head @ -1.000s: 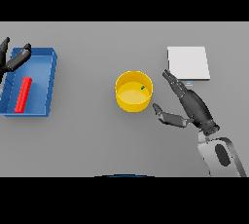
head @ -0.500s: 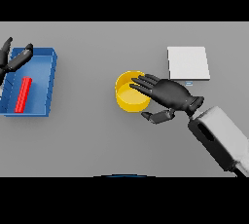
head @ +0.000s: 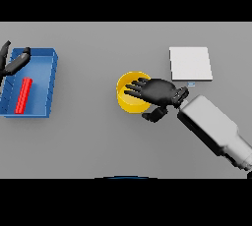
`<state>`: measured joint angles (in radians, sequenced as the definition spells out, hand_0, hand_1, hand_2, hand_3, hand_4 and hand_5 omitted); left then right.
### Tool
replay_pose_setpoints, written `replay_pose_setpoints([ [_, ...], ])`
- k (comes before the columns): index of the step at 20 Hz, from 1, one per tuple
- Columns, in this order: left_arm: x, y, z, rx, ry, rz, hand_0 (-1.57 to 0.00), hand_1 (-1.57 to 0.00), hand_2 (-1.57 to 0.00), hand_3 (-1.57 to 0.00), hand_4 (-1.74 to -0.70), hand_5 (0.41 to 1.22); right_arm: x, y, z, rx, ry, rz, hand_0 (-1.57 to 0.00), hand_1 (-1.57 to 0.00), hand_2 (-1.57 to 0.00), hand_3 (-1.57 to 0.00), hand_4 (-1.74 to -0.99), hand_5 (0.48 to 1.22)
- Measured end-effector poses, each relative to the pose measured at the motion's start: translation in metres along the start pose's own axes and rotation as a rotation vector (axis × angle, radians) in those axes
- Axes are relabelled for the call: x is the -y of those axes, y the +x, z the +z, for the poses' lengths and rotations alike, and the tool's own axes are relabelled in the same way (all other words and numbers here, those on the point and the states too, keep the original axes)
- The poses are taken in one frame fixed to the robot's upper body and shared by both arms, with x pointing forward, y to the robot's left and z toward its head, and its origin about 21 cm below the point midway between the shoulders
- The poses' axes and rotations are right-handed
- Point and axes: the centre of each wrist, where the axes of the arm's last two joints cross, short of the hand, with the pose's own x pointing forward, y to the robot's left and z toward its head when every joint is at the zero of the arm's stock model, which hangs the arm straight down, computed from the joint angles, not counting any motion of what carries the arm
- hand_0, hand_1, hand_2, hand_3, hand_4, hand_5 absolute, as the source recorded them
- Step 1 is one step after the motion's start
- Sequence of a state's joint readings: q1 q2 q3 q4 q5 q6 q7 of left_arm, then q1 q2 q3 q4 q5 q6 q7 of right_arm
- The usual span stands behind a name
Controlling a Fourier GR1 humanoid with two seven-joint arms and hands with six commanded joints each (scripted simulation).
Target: Pick up the red beaker and tilt it to pour out 1 green nut into yellow bowl. Pick up the yellow bowl and place it on the metallic measuring scale.
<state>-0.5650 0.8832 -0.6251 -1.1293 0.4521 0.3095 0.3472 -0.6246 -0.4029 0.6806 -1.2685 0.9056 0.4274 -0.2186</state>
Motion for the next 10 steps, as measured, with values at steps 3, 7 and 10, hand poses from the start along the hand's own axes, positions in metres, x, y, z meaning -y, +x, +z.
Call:
replay_pose_setpoints([
  [3, -0.004, 0.002, 0.001, 0.003, 0.011, 0.001, 0.00, 0.00, 0.00, 0.00, -0.72, 0.682, 0.000, 0.001, -0.013, -0.008, 0.053, 0.039, 0.00, 0.00, 0.00, 0.00, -1.270, 0.727],
  [7, -0.003, 0.002, 0.002, 0.013, 0.002, 0.006, 0.00, 0.00, 0.00, 0.00, -0.72, 0.688, -0.002, 0.004, -0.018, -0.005, 0.113, 0.042, 0.00, 0.00, 0.00, 0.00, -1.297, 0.753],
  [10, -0.008, 0.004, 0.004, 0.019, 0.010, 0.009, 0.00, 0.00, 0.00, 0.00, -0.71, 0.686, 0.004, 0.006, -0.024, -0.029, 0.110, 0.001, 0.00, -0.02, -0.02, -0.04, -1.336, 0.810],
])
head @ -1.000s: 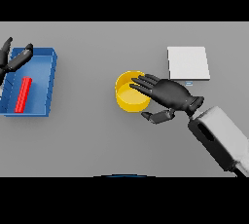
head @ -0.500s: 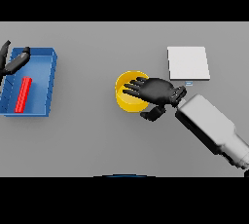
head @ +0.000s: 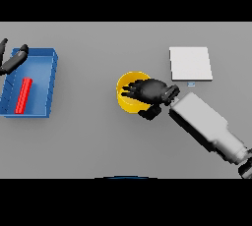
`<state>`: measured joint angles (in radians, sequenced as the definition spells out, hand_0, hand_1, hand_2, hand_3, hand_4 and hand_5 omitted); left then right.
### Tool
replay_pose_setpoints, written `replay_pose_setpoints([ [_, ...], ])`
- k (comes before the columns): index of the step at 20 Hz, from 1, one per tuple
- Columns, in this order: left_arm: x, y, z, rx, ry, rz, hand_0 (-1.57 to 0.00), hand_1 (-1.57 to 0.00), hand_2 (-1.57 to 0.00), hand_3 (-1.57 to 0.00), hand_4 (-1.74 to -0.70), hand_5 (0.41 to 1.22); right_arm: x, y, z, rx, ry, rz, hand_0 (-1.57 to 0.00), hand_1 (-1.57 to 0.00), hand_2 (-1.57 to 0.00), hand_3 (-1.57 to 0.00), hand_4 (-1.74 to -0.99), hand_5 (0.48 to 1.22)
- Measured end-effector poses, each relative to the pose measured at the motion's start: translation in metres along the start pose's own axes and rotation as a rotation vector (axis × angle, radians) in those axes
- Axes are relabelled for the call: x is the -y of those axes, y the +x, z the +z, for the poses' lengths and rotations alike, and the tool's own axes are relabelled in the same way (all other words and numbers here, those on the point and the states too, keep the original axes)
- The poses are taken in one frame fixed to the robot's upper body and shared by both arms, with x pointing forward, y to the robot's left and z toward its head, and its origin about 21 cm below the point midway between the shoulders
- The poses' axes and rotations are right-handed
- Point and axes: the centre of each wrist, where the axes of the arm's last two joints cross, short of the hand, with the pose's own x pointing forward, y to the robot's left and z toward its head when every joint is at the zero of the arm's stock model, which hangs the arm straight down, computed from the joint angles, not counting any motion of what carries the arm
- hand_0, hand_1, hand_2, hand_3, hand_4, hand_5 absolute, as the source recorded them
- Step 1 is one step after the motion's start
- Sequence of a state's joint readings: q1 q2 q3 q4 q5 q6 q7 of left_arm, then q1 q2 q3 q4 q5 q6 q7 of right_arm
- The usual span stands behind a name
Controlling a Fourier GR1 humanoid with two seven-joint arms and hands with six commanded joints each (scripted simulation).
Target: Pick up the red beaker and tilt it to pour out 1 green nut into yellow bowl. Pick up the yellow bowl and place it on the metallic measuring scale.
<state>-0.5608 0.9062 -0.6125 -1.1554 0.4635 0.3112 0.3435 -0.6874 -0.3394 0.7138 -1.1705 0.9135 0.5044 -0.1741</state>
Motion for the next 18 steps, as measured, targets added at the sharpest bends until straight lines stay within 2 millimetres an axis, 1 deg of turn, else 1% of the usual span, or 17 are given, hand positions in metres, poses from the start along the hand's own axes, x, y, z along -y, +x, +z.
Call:
replay_pose_setpoints([
  [1, -0.003, -0.001, 0.000, -0.005, 0.003, -0.001, 0.00, 0.00, 0.00, 0.00, -0.71, 0.689, -0.003, -0.001, 0.000, -0.006, 0.010, -0.010, -0.11, -0.10, -0.09, -0.10, -1.360, 0.842],
  [2, 0.002, 0.000, 0.001, 0.002, -0.007, 0.000, 0.00, 0.00, 0.00, 0.00, -0.71, 0.691, -0.004, 0.001, -0.001, -0.009, 0.020, -0.010, -0.29, -0.24, -0.18, -0.17, -1.387, 0.873],
  [3, 0.000, 0.000, -0.001, -0.004, -0.006, -0.002, 0.00, 0.00, 0.00, 0.00, -0.72, 0.692, -0.003, -0.002, 0.000, -0.009, 0.022, -0.005, -0.54, -0.47, -0.31, -0.26, -1.420, 0.943],
  [4, 0.001, 0.002, 0.000, 0.000, -0.004, -0.004, 0.00, 0.00, 0.00, 0.00, -0.72, 0.692, -0.004, -0.002, 0.000, -0.004, 0.030, 0.003, -0.75, -0.69, -0.48, -0.35, -1.454, 0.999],
  [5, 0.000, -0.001, 0.001, -0.001, -0.004, 0.002, 0.00, 0.00, 0.00, 0.00, -0.72, 0.692, -0.003, -0.002, 0.000, 0.001, 0.029, 0.017, -0.91, -0.87, -0.69, -0.46, -1.512, 1.043],
  [6, 0.000, 0.000, 0.000, -0.001, -0.003, 0.001, 0.00, 0.00, 0.00, 0.00, -0.72, 0.693, -0.004, -0.003, 0.001, 0.011, 0.019, 0.016, -1.05, -1.01, -0.87, -0.57, -1.552, 1.079],
  [7, 0.002, -0.003, 0.000, -0.004, -0.007, 0.000, 0.00, 0.00, 0.00, 0.00, -0.72, 0.696, -0.003, -0.002, 0.000, 0.017, 0.026, 0.011, -1.15, -1.12, -1.01, -0.72, -1.586, 1.107],
  [8, 0.002, -0.003, 0.000, 0.000, -0.006, -0.001, 0.00, 0.00, 0.00, 0.00, -0.72, 0.696, -0.004, -0.003, 0.000, 0.026, 0.019, 0.012, -1.23, -1.21, -1.12, -0.83, -1.614, 1.130],
  [9, -0.001, 0.002, -0.001, 0.003, -0.001, 0.004, 0.00, 0.00, 0.00, 0.00, -0.73, 0.699, -0.005, -0.004, 0.001, 0.037, 0.010, 0.007, -1.30, -1.28, -1.16, -0.94, -1.640, 1.148],
  [10, -0.004, -0.001, -0.001, 0.007, -0.004, 0.000, 0.00, 0.00, 0.00, 0.00, -0.73, 0.698, -0.005, 0.000, 0.001, 0.020, 0.005, 0.011, -1.36, -1.34, -1.19, -1.04, -1.660, 1.163],
  [12, -0.003, 0.001, -0.001, 0.004, 0.001, -0.008, 0.00, 0.00, 0.00, 0.00, -0.72, 0.695, -0.004, -0.003, 0.001, 0.041, 0.003, 0.020, -1.43, -1.42, -1.24, -1.18, -1.689, 1.184],
  [14, -0.003, -0.003, 0.000, -0.002, -0.009, -0.013, 0.00, 0.00, 0.00, 0.00, -0.72, 0.696, -0.004, -0.003, 0.002, 0.041, -0.015, 0.021, -1.48, -1.48, -1.29, -1.23, -1.708, 1.197],
  [16, -0.003, 0.001, 0.003, 0.008, -0.010, -0.011, 0.00, 0.00, 0.00, 0.00, -0.72, 0.693, 0.000, -0.005, 0.003, 0.029, -0.023, 0.008, -1.51, -1.51, -1.31, -1.29, -1.720, 1.206],
  [17, -0.002, 0.001, 0.002, -0.004, -0.014, -0.014, 0.00, 0.00, 0.00, 0.00, -0.72, 0.694, -0.002, -0.005, 0.006, 0.037, -0.028, 0.001, -1.53, -1.52, -1.32, -1.31, -1.724, 1.209],
  [18, -0.003, -0.003, 0.001, -0.010, -0.014, -0.013, 0.00, 0.00, 0.00, 0.00, -0.72, 0.695, 0.001, -0.010, 0.009, 0.038, -0.032, 0.000, -1.53, -1.53, -1.33, -1.32, -1.727, 1.211],
])
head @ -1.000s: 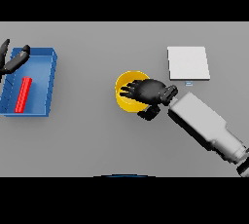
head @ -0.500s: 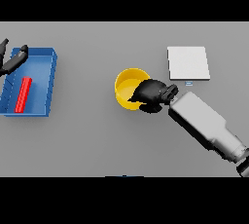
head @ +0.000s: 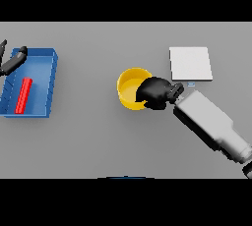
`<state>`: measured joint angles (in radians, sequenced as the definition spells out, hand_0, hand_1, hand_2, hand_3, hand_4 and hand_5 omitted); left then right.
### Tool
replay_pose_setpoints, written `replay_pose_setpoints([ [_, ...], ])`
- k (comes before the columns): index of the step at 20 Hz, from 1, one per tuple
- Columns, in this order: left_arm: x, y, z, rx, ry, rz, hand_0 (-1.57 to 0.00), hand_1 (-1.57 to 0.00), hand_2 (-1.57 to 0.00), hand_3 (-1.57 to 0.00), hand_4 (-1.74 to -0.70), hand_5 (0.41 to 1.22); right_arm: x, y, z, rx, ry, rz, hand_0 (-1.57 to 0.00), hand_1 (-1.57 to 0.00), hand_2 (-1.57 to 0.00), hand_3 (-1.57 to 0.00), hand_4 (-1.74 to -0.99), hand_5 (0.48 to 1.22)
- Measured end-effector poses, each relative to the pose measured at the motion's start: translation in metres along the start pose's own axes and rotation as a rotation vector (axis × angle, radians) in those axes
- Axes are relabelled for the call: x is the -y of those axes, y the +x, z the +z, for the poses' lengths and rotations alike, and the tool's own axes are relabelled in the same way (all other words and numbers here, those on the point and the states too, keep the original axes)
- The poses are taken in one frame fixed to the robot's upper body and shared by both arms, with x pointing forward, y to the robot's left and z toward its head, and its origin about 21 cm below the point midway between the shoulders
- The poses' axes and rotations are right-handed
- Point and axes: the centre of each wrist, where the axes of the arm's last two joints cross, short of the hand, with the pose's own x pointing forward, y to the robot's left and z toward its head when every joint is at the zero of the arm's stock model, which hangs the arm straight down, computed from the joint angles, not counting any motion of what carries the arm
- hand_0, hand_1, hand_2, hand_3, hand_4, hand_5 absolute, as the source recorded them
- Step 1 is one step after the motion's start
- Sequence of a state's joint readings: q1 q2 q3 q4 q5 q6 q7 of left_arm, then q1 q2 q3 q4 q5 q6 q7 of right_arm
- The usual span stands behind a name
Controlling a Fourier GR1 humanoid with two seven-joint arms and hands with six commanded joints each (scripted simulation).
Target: Pick up the red beaker and tilt it to pour out 1 green nut into yellow bowl. Pick up the yellow bowl and place it on the metallic measuring scale.
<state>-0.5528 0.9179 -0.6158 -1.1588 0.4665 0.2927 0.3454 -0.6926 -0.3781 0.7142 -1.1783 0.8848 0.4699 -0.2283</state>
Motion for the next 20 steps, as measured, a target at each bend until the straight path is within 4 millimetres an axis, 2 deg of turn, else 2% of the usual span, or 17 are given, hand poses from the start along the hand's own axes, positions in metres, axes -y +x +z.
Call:
replay_pose_setpoints([
  [2, 0.002, 0.005, 0.000, 0.003, 0.004, 0.004, 0.00, 0.00, 0.00, 0.00, -0.72, 0.696, 0.009, 0.002, 0.002, -0.009, -0.019, -0.018, -1.55, -1.55, -1.34, -1.33, -1.732, 1.215],
  [6, -0.001, 0.002, 0.001, 0.004, 0.006, 0.004, 0.00, 0.00, 0.00, 0.00, -0.72, 0.692, 0.023, -0.007, 0.024, -0.055, -0.043, -0.032, -1.56, -1.56, -1.43, -1.23, -1.737, 1.218],
  [9, 0.002, 0.004, -0.001, -0.005, -0.007, -0.009, 0.00, 0.00, 0.00, 0.00, -0.71, 0.686, 0.042, -0.014, 0.042, -0.088, -0.096, -0.028, -1.57, -1.57, -1.46, -1.18, -1.739, 1.220],
  [14, 0.000, 0.009, 0.003, 0.014, 0.003, -0.002, 0.00, 0.00, 0.00, 0.00, -0.72, 0.694, 0.037, -0.017, 0.062, -0.137, -0.122, -0.025, -1.56, -1.57, -1.53, -1.16, -1.740, 1.220],
  [15, 0.001, 0.004, 0.004, 0.010, 0.001, -0.010, 0.00, 0.00, 0.00, 0.00, -0.72, 0.698, 0.036, -0.023, 0.068, -0.159, -0.128, -0.027, -1.56, -1.57, -1.51, -1.15, -1.741, 1.220],
  [18, 0.000, 0.009, 0.004, 0.013, -0.001, -0.003, 0.00, 0.00, 0.00, 0.00, -0.73, 0.715, 0.042, -0.036, 0.078, -0.200, -0.176, -0.017, -1.57, -1.57, -1.54, -1.15, -1.741, 1.221],
  [20, 0.001, 0.007, 0.004, 0.006, 0.004, 0.002, 0.00, 0.00, 0.00, 0.00, -0.73, 0.717, 0.041, -0.051, 0.078, -0.262, -0.188, -0.032, -1.57, -1.57, -1.53, -1.15, -1.741, 1.221],
])
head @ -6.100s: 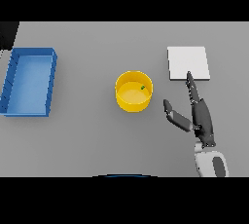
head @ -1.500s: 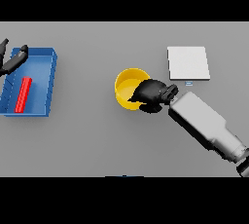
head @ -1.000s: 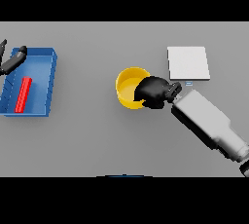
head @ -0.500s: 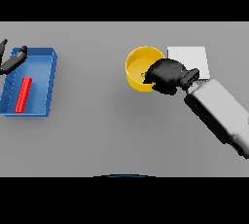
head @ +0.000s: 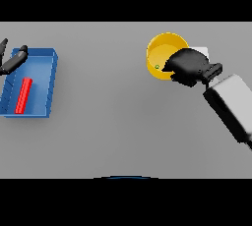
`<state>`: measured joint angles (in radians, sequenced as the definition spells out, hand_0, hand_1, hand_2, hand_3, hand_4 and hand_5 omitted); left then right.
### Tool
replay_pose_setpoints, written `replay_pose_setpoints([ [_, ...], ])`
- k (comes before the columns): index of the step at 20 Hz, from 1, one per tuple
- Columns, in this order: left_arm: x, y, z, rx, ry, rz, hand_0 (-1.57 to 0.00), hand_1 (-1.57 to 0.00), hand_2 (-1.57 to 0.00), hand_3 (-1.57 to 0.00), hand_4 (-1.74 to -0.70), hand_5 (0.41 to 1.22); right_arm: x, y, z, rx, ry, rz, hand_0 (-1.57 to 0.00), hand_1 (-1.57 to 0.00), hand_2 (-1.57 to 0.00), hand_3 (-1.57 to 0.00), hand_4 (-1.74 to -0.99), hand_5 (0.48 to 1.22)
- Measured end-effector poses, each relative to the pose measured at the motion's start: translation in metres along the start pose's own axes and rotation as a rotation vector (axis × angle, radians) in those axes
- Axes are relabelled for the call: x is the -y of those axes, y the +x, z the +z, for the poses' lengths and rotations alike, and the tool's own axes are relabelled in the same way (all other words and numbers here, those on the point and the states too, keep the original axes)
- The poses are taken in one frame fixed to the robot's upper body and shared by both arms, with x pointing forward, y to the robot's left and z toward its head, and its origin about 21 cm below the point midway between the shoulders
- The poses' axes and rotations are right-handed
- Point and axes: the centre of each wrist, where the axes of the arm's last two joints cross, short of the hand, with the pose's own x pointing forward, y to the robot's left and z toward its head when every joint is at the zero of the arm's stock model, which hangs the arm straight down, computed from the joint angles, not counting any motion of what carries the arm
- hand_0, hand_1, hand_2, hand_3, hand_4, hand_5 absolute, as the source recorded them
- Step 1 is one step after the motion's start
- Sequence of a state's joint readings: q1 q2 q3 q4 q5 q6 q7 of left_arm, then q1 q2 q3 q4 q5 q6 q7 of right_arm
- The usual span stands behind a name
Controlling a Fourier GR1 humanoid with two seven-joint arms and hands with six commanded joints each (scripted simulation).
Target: Pick up the red beaker and tilt it to pour out 1 green nut into yellow bowl. Pick up the yellow bowl and place it on the metallic measuring scale.
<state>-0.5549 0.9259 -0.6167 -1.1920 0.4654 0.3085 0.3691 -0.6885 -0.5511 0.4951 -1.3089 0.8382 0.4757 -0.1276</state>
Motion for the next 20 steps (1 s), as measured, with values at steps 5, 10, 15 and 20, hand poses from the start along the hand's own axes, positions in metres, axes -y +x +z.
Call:
replay_pose_setpoints([
  [5, 0.001, 0.001, -0.001, -0.027, 0.003, 0.002, 0.00, 0.00, 0.00, 0.00, -0.74, 0.734, -0.007, -0.032, 0.000, -0.074, -0.030, -0.024, -1.57, -1.57, -1.55, -1.15, -1.741, 1.221],
  [10, -0.001, -0.001, 0.004, -0.027, 0.001, -0.012, 0.00, 0.00, 0.00, 0.00, -0.72, 0.725, -0.023, -0.062, -0.002, -0.169, -0.018, -0.061, -1.57, -1.57, -1.50, -1.17, -1.741, 1.221],
  [15, 0.000, -0.002, 0.006, -0.035, 0.005, -0.002, 0.00, 0.00, 0.00, 0.00, -0.72, 0.712, -0.039, -0.081, -0.008, -0.233, -0.002, -0.115, -1.57, -1.57, -1.44, -1.32, -1.741, 1.221],
  [20, -0.003, -0.001, 0.006, -0.035, -0.001, -0.004, 0.00, 0.00, 0.00, 0.00, -0.73, 0.713, -0.051, -0.088, -0.014, -0.234, 0.022, -0.183, -1.53, -1.57, -1.38, -1.44, -1.741, 1.221],
])
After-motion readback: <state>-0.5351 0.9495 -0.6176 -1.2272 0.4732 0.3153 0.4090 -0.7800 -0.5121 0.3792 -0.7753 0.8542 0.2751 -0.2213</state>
